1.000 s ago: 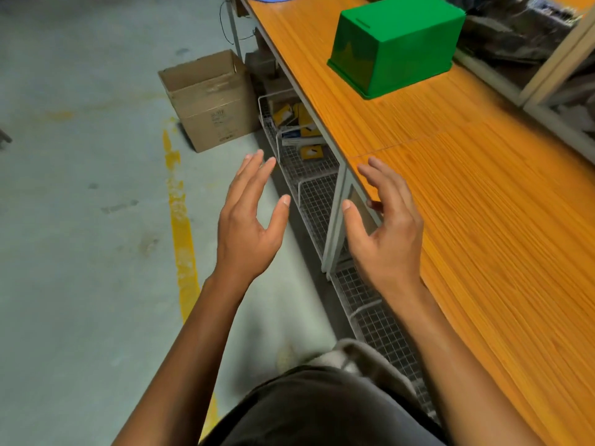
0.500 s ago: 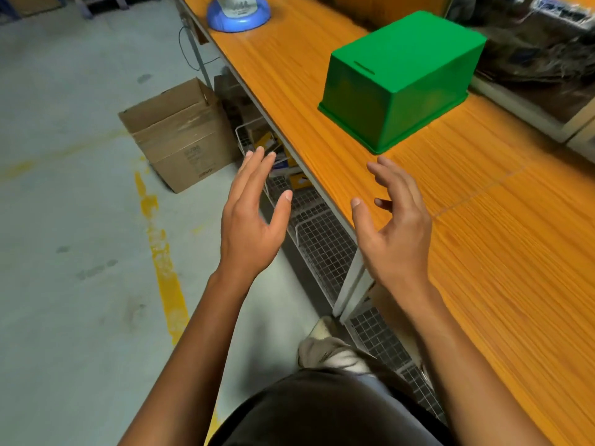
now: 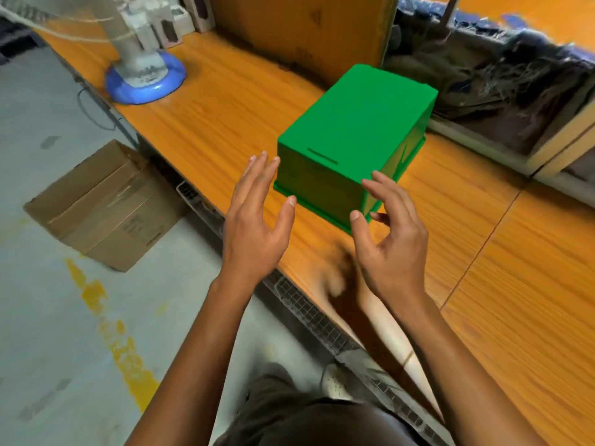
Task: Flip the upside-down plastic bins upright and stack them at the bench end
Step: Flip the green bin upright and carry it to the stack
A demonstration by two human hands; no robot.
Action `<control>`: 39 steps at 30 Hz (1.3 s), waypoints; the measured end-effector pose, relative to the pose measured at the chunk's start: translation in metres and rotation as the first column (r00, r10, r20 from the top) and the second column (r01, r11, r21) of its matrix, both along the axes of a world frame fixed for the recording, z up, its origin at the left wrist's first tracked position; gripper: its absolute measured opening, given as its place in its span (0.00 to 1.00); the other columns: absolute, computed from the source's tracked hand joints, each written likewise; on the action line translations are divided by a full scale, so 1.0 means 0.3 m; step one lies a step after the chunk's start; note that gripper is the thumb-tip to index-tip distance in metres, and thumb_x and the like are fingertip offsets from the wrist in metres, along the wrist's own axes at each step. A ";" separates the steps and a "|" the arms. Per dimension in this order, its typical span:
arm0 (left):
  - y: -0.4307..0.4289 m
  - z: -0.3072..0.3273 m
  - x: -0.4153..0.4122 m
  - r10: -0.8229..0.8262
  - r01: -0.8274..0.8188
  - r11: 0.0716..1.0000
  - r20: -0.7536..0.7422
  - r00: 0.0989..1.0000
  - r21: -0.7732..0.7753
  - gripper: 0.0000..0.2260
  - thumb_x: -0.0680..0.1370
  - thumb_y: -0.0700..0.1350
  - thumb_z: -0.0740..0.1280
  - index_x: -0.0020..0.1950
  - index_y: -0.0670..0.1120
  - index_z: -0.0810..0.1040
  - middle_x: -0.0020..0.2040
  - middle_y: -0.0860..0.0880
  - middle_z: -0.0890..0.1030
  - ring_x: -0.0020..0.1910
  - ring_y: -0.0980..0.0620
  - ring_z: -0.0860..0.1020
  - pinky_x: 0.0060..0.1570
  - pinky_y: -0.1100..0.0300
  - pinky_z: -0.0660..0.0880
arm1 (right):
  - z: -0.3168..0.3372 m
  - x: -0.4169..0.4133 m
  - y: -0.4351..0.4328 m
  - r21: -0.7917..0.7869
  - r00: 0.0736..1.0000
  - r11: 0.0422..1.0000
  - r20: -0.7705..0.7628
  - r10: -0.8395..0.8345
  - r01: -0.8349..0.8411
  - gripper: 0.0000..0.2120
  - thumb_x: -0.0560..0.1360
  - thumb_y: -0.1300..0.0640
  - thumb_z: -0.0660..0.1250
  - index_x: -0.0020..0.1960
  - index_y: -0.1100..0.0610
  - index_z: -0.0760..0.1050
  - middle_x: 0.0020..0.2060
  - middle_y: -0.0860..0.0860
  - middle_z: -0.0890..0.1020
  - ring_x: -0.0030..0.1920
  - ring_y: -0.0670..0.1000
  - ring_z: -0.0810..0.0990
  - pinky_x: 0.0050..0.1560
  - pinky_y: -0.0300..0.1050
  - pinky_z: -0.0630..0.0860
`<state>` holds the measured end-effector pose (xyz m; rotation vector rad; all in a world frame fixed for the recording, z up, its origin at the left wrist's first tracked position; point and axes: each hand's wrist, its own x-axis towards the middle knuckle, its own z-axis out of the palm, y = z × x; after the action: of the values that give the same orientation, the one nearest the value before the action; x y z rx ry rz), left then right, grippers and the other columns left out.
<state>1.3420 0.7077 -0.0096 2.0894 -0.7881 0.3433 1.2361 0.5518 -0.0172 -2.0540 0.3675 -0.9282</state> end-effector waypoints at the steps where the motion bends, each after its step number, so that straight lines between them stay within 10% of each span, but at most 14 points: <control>1: -0.020 -0.001 0.048 -0.028 0.028 1.000 0.000 1.000 0.002 0.24 0.80 0.46 0.64 0.73 0.37 0.70 0.75 0.40 0.70 0.77 0.43 0.64 0.74 0.48 0.64 | -0.001 0.033 -0.013 0.001 0.999 0.999 -0.001 -0.034 0.034 0.18 0.75 0.60 0.67 0.64 0.61 0.77 0.66 0.57 0.77 0.65 0.52 0.77 0.54 0.46 0.79; 15: -0.372 0.056 0.658 -0.318 0.368 0.897 -0.221 0.922 0.245 0.31 0.81 0.52 0.63 0.81 0.47 0.56 0.81 0.44 0.56 0.80 0.47 0.55 0.74 0.54 0.58 | -0.002 0.388 -0.186 -0.036 0.838 0.876 -0.274 -0.471 0.481 0.26 0.73 0.52 0.66 0.69 0.58 0.72 0.68 0.57 0.75 0.68 0.57 0.73 0.65 0.55 0.73; 22: -0.503 0.048 0.737 -0.352 0.509 0.837 -0.515 0.782 0.200 0.31 0.82 0.54 0.63 0.81 0.48 0.54 0.79 0.46 0.62 0.77 0.46 0.62 0.71 0.54 0.61 | -0.051 0.424 -0.251 0.569 0.821 0.593 -0.368 -0.436 0.570 0.20 0.79 0.52 0.65 0.69 0.54 0.72 0.67 0.54 0.76 0.65 0.53 0.75 0.67 0.58 0.72; 27: -0.540 0.008 0.721 -0.307 0.508 0.818 -0.544 0.781 0.268 0.31 0.82 0.59 0.60 0.81 0.49 0.54 0.77 0.45 0.62 0.74 0.43 0.66 0.69 0.51 0.65 | -0.038 0.467 -0.219 0.698 0.913 0.589 -0.312 -0.263 0.408 0.13 0.80 0.58 0.64 0.64 0.56 0.74 0.59 0.54 0.83 0.56 0.53 0.84 0.60 0.55 0.80; 34: -0.559 -0.004 0.701 -0.331 0.475 0.877 -0.625 0.707 0.072 0.30 0.80 0.61 0.61 0.78 0.50 0.63 0.74 0.48 0.68 0.71 0.45 0.70 0.68 0.46 0.69 | 0.090 0.446 -0.219 0.584 0.868 0.646 -0.386 -0.311 0.491 0.20 0.72 0.46 0.68 0.63 0.50 0.74 0.57 0.48 0.84 0.56 0.52 0.84 0.61 0.60 0.78; 39: -0.579 -0.065 0.675 -0.380 0.472 0.875 -0.752 0.539 -0.105 0.41 0.69 0.73 0.61 0.77 0.54 0.65 0.72 0.51 0.72 0.67 0.48 0.74 0.66 0.42 0.73 | 0.307 0.416 -0.199 0.027 0.652 0.801 -0.598 -0.466 0.598 0.24 0.80 0.41 0.58 0.70 0.54 0.72 0.66 0.56 0.78 0.65 0.60 0.75 0.63 0.53 0.72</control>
<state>1.5444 0.5339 -0.0291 1.7860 -0.7538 -0.8431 1.3608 0.4920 0.0748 -1.9961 1.4161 -0.5228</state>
